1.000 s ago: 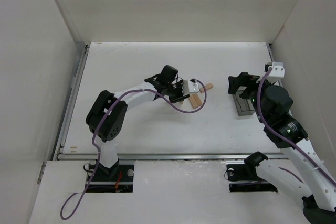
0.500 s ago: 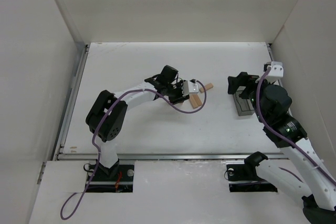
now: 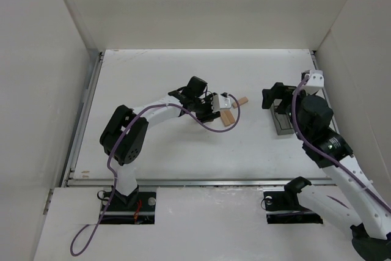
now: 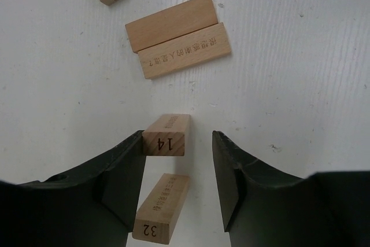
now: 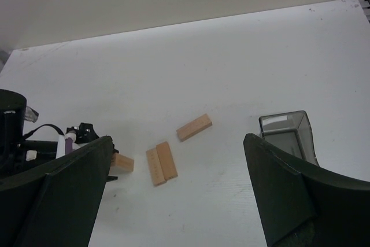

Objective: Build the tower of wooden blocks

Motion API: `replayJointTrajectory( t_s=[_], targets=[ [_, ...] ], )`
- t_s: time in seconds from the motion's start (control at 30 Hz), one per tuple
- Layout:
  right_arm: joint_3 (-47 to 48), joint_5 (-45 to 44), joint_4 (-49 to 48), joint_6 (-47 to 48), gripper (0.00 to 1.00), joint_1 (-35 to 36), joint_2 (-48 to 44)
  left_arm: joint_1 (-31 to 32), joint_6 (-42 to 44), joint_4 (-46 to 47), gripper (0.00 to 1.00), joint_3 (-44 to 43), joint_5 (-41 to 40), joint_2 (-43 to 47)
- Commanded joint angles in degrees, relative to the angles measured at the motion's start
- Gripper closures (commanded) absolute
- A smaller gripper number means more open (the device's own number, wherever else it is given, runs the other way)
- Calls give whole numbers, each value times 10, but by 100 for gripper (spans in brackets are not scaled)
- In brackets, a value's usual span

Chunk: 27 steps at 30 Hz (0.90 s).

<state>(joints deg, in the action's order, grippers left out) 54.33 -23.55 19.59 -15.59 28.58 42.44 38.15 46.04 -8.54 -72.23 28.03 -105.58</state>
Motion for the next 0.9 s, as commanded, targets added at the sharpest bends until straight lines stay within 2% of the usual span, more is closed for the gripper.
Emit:
replayJointTrajectory(
  t_s=[0.0, 0.17, 0.27, 0.43, 0.6, 0.77, 0.87],
  targets=[
    [24, 3, -2, -15, 0, -2, 15, -1, 5, -15, 54, -19, 17, 37],
    [73, -9, 51, -43, 0, -2, 74, -19, 5, -46, 53, -51, 29, 66],
    [103, -24, 64, -81, 0, -2, 114, -19, 5, -81, 43, -62, 34, 89],
    [151, -24, 64, -106, 0, -7, 180, -25, -1, -117, 43, -68, 54, 135],
    [207, -47, 88, -174, 0, -13, 255, -36, -38, -144, 43, -68, 59, 194],
    [199, -55, 63, -235, 0, -24, 317, -54, -80, -149, 43, -56, 53, 258],
    [199, -37, 74, -322, 0, -31, 376, -74, -132, -143, 43, -43, 31, 287]
  ],
)
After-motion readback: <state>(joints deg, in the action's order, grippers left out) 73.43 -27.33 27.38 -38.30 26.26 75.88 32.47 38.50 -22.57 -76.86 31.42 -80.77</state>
